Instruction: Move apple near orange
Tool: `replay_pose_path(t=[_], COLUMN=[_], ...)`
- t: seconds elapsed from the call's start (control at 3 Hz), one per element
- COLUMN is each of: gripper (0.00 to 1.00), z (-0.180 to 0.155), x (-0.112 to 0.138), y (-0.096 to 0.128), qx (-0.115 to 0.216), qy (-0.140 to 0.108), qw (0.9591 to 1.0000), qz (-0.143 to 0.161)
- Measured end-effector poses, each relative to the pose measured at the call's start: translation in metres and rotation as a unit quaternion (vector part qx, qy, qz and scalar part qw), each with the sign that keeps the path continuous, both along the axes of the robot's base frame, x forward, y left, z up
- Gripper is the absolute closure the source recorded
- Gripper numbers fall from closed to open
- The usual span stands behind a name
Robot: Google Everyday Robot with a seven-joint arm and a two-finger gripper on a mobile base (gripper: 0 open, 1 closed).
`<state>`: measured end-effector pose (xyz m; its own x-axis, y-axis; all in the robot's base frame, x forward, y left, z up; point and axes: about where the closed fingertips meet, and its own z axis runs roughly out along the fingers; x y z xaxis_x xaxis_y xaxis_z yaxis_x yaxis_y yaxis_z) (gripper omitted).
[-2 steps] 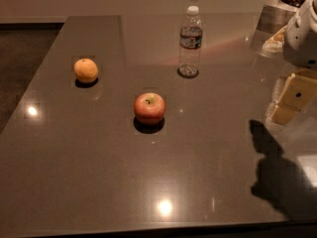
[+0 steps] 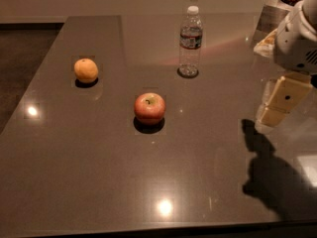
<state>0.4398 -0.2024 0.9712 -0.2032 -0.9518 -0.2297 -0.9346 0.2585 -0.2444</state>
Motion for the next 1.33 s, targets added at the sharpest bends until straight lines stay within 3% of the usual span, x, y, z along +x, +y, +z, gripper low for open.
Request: replay_pose_path(t=[0.33,0.67,1.0,1.33], gripper=[0.00,0.00,0.00,0.00], z=[-0.010,-0.019,-0.030,-0.059], x=[0.006,0.013,0.024,0.043], y=[0.025,0.051,0.084,0.126], qx=[0.036,0.094,0.126,0.138], qy=[0.006,0.010,-0.005,-0.003], qw=[0.9993,0.9952,0.9913,0.9894], qz=[0.013,0.023,0.038,0.046])
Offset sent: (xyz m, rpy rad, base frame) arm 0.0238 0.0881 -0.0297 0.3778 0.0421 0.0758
